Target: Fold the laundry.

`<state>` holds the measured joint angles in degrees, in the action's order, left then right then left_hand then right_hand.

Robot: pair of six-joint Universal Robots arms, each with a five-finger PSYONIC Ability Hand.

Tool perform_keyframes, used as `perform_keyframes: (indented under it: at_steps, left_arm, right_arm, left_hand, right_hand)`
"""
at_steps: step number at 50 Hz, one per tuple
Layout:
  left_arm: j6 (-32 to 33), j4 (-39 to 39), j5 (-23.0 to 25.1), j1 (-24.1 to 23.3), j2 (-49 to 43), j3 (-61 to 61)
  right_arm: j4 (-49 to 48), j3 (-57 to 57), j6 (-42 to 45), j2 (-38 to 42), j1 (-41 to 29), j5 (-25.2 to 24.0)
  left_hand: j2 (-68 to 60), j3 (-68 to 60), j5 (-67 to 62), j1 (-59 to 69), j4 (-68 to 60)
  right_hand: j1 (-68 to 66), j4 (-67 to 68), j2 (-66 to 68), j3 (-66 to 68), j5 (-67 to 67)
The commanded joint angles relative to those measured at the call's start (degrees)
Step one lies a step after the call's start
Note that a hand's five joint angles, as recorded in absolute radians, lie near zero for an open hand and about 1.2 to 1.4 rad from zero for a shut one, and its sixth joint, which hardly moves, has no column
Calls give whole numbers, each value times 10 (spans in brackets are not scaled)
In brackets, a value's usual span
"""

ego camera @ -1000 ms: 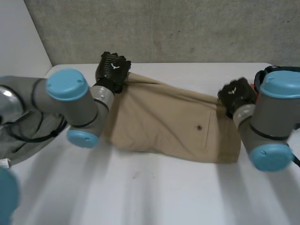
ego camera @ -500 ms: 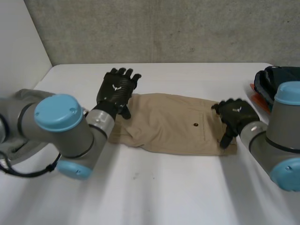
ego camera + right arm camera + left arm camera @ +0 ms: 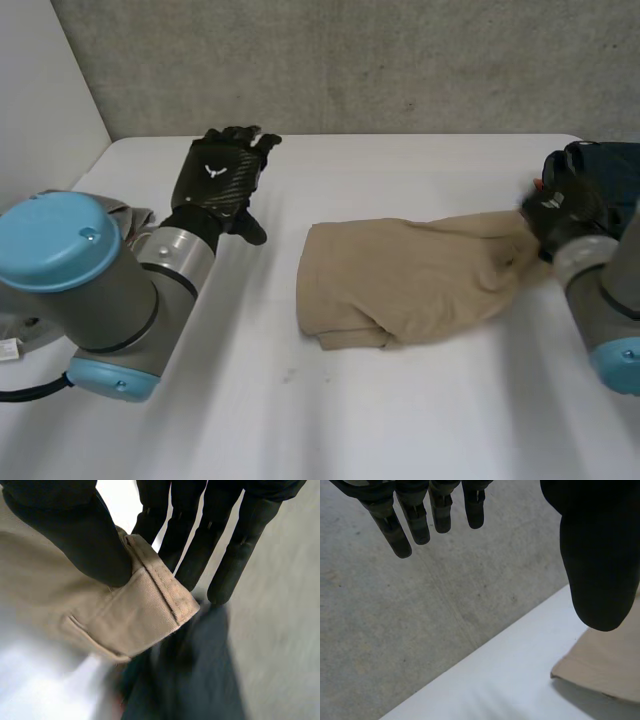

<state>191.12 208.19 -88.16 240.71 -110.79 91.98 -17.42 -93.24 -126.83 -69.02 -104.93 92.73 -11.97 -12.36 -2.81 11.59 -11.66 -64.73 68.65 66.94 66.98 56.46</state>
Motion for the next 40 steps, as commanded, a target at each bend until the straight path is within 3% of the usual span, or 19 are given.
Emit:
perform_keyframes:
  at_steps: [1, 3, 8, 9, 11, 13, 16, 20, 25, 30, 35, 40]
  left_arm:
    - [-20, -2, 0, 5, 23, 9]
    - [-22, -2, 0, 6, 25, 12]
    - [-22, -2, 0, 6, 29, 14]
    - [-22, -2, 0, 6, 29, 13]
    - [-22, -2, 0, 6, 29, 7]
    - [-22, -3, 0, 6, 29, 3]
    - [-22, -4, 0, 2, 29, -15]
    - [-23, -14, 1, -5, 24, -58]
    - [-24, -50, 2, -34, -6, -129]
    - [-39, -121, 3, -84, -83, -218]
    - [-57, -190, 3, -108, -175, -294]
    - [-57, -257, 0, -112, -253, -347]
  right_arm:
    - [-123, 4, -5, 1, -149, -132]
    - [-151, -7, -2, 21, -185, -186]
    - [-155, 1, 18, 105, -242, -242]
    - [-152, 10, 21, 116, -248, -237]
    - [-149, 13, 15, 115, -249, -231]
    - [-149, 7, -13, 108, -251, -216]
    - [-145, -4, -71, 77, -247, -192]
    - [-126, -30, -282, -50, -216, -163]
    - [-44, -14, -471, -87, -156, -157]
    - [67, 44, -489, -52, -100, -157]
    - [180, 152, -459, 66, -98, -150]
    - [229, 208, -436, 147, -97, -156]
  left_hand:
    - [20, 24, 28, -16, 17]
    - [20, 24, 28, -16, 17]
    - [20, 24, 28, -16, 17]
    - [20, 24, 28, -16, 17]
    - [20, 24, 28, -16, 17]
    - [20, 24, 28, -16, 17]
    - [20, 24, 28, -16, 17]
    - [18, 22, 26, -14, 15]
    - [4, 8, 13, 0, 1]
    - [-4, 0, 4, 8, -7]
    - [-4, 0, 4, 8, -7]
    - [-4, 0, 4, 8, -7]
  right_hand:
    - [-153, 113, 131, 130, 135]
    - [-153, 113, 131, 130, 135]
    - [-153, 113, 131, 130, 135]
    - [-88, 49, 66, 66, 71]
    - [274, -313, -296, -296, -291]
    - [547, -587, -569, -570, -565]
    - [547, -587, -569, -570, -565]
    - [547, -587, -569, -570, -565]
    - [547, -587, -569, -570, -565]
    - [547, -587, -569, -570, -565]
    - [547, -587, -569, -570, -565]
    - [547, -587, -569, -570, -565]
